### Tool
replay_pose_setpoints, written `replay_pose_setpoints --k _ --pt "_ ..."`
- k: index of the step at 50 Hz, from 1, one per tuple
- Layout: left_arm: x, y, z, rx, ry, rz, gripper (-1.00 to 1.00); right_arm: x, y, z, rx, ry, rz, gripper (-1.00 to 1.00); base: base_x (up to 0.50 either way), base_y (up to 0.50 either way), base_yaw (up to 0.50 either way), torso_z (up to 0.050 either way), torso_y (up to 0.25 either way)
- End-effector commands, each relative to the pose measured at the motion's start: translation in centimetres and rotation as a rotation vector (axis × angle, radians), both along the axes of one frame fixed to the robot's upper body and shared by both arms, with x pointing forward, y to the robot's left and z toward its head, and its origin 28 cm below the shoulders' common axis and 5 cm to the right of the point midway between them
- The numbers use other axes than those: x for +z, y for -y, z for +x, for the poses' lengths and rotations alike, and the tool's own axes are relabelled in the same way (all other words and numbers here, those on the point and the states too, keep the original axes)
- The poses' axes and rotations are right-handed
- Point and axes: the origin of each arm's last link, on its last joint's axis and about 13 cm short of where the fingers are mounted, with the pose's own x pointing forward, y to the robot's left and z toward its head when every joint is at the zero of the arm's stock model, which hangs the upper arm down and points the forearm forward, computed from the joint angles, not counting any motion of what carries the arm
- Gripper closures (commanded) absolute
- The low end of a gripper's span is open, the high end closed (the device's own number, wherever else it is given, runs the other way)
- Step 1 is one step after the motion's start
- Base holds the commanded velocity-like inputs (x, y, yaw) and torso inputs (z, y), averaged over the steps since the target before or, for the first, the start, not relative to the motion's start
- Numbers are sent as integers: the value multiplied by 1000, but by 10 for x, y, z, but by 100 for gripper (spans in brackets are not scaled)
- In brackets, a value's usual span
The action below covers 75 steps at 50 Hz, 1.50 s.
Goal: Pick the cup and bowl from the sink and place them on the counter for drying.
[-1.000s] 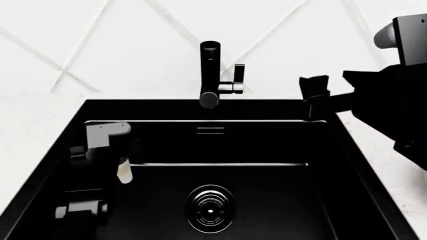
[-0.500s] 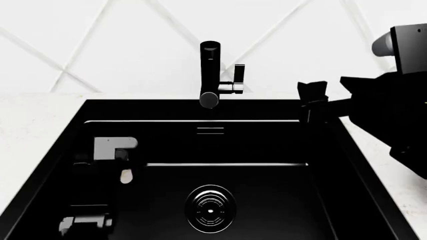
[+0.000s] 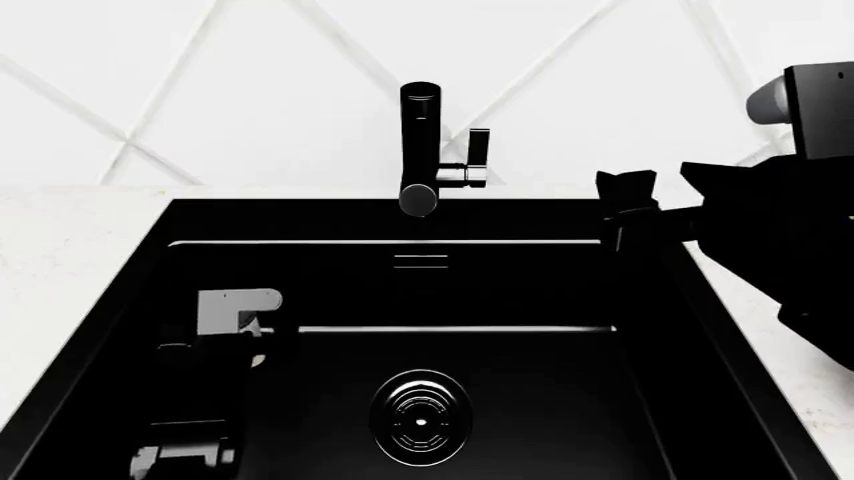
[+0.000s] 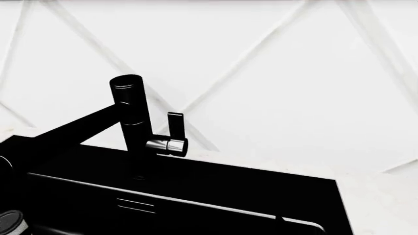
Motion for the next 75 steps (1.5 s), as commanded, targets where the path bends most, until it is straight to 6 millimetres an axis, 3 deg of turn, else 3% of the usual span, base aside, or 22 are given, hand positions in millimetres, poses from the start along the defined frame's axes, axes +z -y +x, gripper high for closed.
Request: replay_pose_setpoints --k 1,8,34,73,74,75 --pt "-4 3 -2 12 -18 -14 -100 -3 0 -1 -4 -3 8 -100 0 0 0 0 0" --pt "1 3 1 18 -1 -57 -100 -4 1 -2 -7 -5 11 -100 0 0 0 0 0" --pt "10 -2 7 17 39 31 -100 -6 -1 1 -1 -8 16 -100 0 0 0 0 -37" --pt "12 -5 8 45 47 1 -100 -10 -2 0 1 -15 25 -100 0 0 0 1 -78" --pt "12 -6 8 47 48 1 100 -10 -2 0 1 -13 25 -100 0 0 0 0 0" --pt "12 -6 8 48 49 0 100 -10 -2 0 0 -12 24 -100 0 0 0 0 0"
